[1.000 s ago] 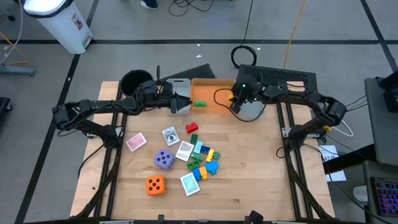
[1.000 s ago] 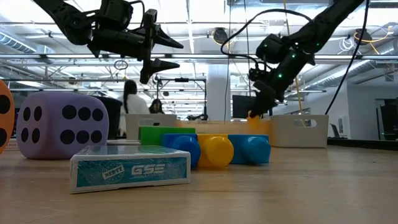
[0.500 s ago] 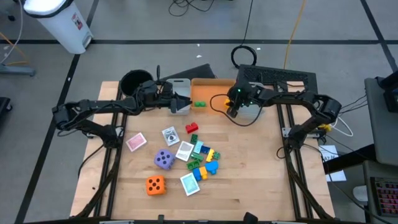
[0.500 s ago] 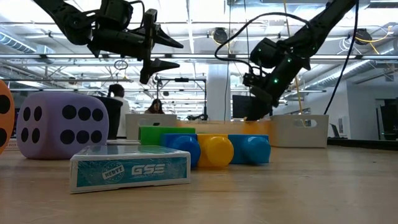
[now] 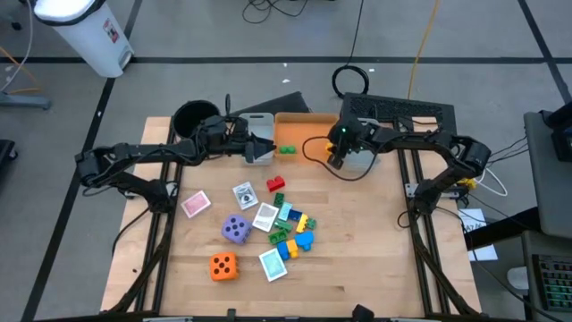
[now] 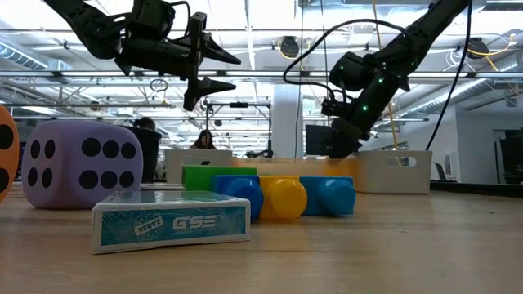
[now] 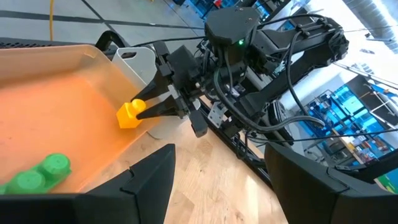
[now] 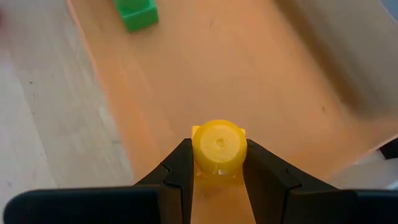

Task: Pick & Place Toys
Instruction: Put the bottom left yellow game piece into the orange bin

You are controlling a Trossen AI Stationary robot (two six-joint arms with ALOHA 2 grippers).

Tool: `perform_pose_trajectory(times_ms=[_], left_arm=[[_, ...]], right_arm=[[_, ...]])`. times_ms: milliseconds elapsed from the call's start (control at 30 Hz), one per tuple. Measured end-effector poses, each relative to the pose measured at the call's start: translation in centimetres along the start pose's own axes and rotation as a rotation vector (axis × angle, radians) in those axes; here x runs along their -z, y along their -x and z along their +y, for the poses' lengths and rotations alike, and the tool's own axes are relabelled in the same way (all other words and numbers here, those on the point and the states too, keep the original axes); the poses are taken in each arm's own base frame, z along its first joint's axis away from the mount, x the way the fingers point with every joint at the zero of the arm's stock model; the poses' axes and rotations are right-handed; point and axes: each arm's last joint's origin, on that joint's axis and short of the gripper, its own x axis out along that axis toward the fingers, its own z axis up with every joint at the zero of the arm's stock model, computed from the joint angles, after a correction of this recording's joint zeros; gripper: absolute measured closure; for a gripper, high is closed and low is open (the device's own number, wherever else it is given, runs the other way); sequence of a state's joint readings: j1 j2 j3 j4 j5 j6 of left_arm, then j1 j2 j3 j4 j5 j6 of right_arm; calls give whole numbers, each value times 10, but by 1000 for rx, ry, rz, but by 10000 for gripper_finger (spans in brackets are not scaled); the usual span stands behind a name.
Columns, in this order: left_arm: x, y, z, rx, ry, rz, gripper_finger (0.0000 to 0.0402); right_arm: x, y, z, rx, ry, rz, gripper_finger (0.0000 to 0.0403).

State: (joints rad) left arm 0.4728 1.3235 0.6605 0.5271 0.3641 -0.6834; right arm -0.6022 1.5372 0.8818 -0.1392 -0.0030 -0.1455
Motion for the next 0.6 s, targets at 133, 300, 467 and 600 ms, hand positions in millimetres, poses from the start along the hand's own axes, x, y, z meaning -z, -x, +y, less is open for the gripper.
perform_pose_trajectory(times_ms=[133,300,467,600], left_arm=[[0,0,0,0,-3,0,147],[0,0,0,0,-8,0,147],[0,0,0,0,-8,0,147],[0,0,0,0,-7,0,147]], right_arm=[[0,0,0,1,1,1,309],[0,0,0,2,1,1,309],[0,0,0,2,1,1,308],[0,0,0,2,3,1,289]])
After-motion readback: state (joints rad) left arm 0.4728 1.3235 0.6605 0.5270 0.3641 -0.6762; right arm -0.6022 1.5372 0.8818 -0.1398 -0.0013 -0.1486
